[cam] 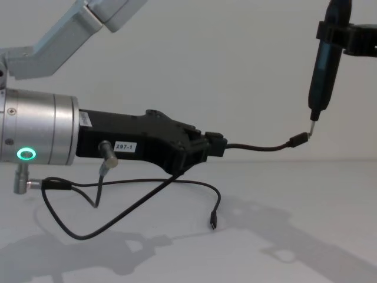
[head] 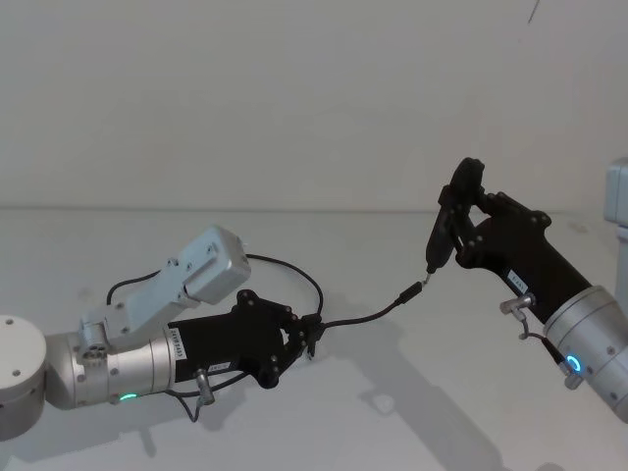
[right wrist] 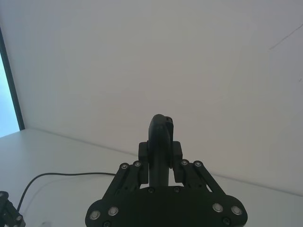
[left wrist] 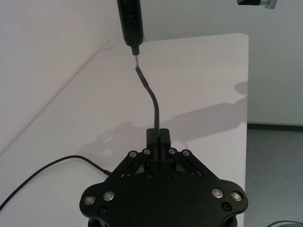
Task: Pick up the data cable with the one hand.
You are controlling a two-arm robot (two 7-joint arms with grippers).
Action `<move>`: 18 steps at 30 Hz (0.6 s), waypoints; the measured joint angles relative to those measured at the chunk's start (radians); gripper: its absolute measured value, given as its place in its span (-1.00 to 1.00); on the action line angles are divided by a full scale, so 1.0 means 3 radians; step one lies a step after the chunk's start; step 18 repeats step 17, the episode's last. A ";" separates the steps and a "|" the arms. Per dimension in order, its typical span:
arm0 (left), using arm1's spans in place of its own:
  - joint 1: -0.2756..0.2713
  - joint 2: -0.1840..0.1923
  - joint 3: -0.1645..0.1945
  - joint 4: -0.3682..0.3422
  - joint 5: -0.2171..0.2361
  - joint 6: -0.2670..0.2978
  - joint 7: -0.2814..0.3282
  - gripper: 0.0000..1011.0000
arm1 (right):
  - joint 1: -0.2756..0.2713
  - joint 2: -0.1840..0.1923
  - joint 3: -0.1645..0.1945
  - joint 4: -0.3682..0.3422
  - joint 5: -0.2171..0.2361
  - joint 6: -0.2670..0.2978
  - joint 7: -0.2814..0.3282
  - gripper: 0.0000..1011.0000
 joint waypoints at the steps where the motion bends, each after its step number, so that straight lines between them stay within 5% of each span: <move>1: 0.0000 0.0000 0.0000 0.0000 0.0000 0.0000 0.0000 -0.93 | 0.0000 0.0001 -0.0001 0.0000 0.0001 0.0000 0.0000 -0.45; 18: 0.0000 0.0000 0.0000 0.0000 0.0000 0.0000 0.0000 -0.93 | 0.0000 0.0007 -0.0007 0.0000 0.0006 0.0005 0.0005 -0.45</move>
